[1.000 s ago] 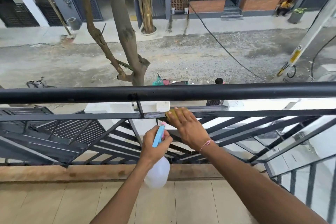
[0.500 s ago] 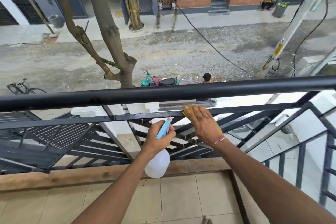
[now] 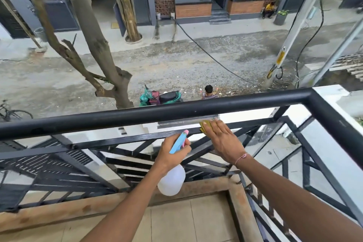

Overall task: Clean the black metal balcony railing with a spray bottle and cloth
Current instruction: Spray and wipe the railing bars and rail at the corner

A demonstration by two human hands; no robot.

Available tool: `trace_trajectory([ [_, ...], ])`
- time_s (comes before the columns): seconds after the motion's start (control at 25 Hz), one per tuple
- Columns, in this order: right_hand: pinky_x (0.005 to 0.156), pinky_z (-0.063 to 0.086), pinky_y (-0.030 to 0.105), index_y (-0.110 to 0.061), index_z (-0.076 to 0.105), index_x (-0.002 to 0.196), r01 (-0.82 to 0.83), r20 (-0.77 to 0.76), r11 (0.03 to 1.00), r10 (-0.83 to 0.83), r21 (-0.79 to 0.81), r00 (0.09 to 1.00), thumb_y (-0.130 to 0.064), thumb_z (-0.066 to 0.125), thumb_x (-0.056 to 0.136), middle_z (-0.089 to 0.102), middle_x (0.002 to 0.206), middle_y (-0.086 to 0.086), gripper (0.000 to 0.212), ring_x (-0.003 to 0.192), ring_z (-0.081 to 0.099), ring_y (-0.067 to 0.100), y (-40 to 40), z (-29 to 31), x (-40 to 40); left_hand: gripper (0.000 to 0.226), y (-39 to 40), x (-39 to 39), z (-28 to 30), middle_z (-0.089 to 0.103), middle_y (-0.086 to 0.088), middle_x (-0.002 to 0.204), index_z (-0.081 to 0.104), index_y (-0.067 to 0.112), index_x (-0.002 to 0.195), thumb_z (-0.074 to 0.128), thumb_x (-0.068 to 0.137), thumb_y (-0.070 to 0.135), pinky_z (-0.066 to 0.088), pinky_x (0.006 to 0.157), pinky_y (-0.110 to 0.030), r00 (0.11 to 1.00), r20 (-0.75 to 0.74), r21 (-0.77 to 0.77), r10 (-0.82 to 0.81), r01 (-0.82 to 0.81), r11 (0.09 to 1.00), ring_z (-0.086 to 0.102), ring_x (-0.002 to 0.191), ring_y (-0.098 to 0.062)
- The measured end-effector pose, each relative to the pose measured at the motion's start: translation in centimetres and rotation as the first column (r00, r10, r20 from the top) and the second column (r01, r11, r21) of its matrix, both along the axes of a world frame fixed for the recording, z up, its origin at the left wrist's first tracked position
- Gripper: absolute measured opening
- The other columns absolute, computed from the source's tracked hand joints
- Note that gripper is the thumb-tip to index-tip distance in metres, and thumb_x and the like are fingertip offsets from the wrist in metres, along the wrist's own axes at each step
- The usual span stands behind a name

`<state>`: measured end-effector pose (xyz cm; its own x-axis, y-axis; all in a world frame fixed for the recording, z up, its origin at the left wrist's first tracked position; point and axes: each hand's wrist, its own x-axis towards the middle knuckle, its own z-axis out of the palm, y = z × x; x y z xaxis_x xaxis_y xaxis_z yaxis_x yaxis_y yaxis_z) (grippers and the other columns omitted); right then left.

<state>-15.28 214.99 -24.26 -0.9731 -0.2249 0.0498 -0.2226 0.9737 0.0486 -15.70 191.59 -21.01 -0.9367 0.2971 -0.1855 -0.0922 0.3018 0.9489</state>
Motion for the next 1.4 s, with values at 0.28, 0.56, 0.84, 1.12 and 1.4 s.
trace_trajectory([
  [0.28,0.123,0.020,0.050,-0.011,0.020,0.157,0.160,-0.023,0.986,-0.161,-0.041,0.987,-0.003,0.042,0.090,0.033,0.156,0.020,0.071,0.147,0.025,0.042,10.3,-0.3,1.2,0.009,6.9,0.5,0.2,0.067,-0.014,0.092,0.069,0.018,0.088,0.070,0.091,0.010,0.061,0.078,-0.049,0.999,0.002,-0.019,-0.039,0.039,0.999,0.064,0.080,-0.020],
  [0.56,0.123,0.019,0.047,-0.007,0.015,0.159,0.363,0.005,0.919,-0.366,-0.152,0.930,0.001,0.039,0.095,0.020,0.164,0.019,0.069,0.154,0.009,0.036,15.2,0.4,2.1,0.012,9.8,0.3,-0.6,0.069,0.002,0.090,0.069,0.026,0.082,0.072,0.088,0.016,0.063,0.077,-0.051,0.997,-0.018,-0.006,-0.077,0.077,0.997,0.068,0.090,-0.030],
  [0.84,0.124,-0.005,0.052,-0.005,0.015,0.159,0.404,-0.015,0.887,-0.418,-0.225,0.908,-0.007,0.035,0.090,0.016,0.163,0.027,0.072,0.152,0.004,0.044,8.1,-1.5,1.0,0.015,8.5,0.6,-0.3,0.068,-0.007,0.093,0.067,0.025,0.082,0.072,0.090,0.013,0.064,0.074,-0.047,0.998,-0.038,-0.023,-0.054,0.053,0.998,0.068,0.088,-0.031],
  [1.12,0.118,-0.013,0.045,-0.007,0.016,0.159,0.139,-0.048,0.958,-0.155,-0.250,0.987,-0.008,0.043,0.094,0.013,0.164,0.025,0.070,0.153,0.006,0.041,-5.6,-1.6,-0.4,0.011,0.7,2.3,-1.3,0.067,-0.005,0.091,0.068,0.022,0.089,0.071,0.092,0.013,0.065,0.076,-0.044,0.990,-0.040,-0.018,0.138,-0.139,0.990,0.069,0.086,-0.029],
  [1.4,0.119,-0.012,0.045,-0.006,0.014,0.159,-0.031,-0.032,0.953,0.022,-0.303,0.999,-0.010,0.044,0.097,0.010,0.164,0.025,0.070,0.153,0.004,0.042,-17.1,-1.1,-1.7,0.014,-10.3,4.4,-2.4,0.066,-0.009,0.088,0.067,0.020,0.087,0.071,0.092,0.009,0.065,0.074,-0.043,0.944,-0.003,-0.011,0.329,-0.329,0.944,0.070,0.077,-0.022],
])
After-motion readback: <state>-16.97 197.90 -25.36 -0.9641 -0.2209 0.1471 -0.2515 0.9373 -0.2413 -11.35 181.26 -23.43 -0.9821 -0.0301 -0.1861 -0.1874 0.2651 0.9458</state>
